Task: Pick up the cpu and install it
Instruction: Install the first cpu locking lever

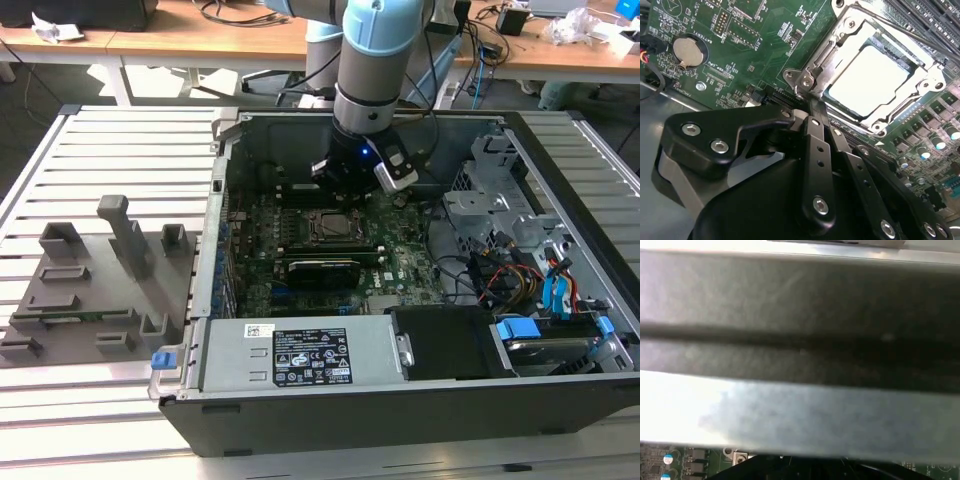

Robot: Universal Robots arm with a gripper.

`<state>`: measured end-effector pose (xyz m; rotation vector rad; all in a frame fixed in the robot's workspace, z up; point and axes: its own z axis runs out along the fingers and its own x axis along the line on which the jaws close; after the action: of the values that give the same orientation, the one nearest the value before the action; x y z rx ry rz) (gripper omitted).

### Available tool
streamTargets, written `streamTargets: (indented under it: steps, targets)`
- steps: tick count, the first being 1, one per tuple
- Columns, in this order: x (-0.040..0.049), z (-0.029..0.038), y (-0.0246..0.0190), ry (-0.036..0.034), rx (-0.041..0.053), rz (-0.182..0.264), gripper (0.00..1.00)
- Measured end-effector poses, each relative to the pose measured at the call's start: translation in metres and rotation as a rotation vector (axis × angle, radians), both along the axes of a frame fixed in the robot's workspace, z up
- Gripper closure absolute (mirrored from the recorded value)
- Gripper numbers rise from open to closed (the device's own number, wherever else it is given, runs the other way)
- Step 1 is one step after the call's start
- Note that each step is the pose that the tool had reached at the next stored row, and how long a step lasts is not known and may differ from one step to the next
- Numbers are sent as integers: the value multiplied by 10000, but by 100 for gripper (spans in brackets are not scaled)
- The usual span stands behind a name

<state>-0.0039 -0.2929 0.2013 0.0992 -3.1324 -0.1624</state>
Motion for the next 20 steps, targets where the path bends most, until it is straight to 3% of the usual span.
streamTargets:
  steps: [4, 5, 6, 7, 10, 12, 13, 15, 20]
  targets:
    - [-1, 58, -3, 1, -43, 0, 89]
    - [-1, 62, -3, 1, -146, -1, 89]
    - [-2, 64, -4, 3, -278, -1, 89]
    - [-2, 66, -4, 1, -601, 0, 89]
    - [-3, 68, -15, 1, -1155, -1, 89]
    - [-2, 70, -22, 2, -1380, 0, 89]
    - [-2, 71, -29, 1, -1543, 1, 89]
    - [-2, 83, -31, 3, -1615, 0, 89]
    - [-2, 176, -31, 1, -1639, 0, 89]
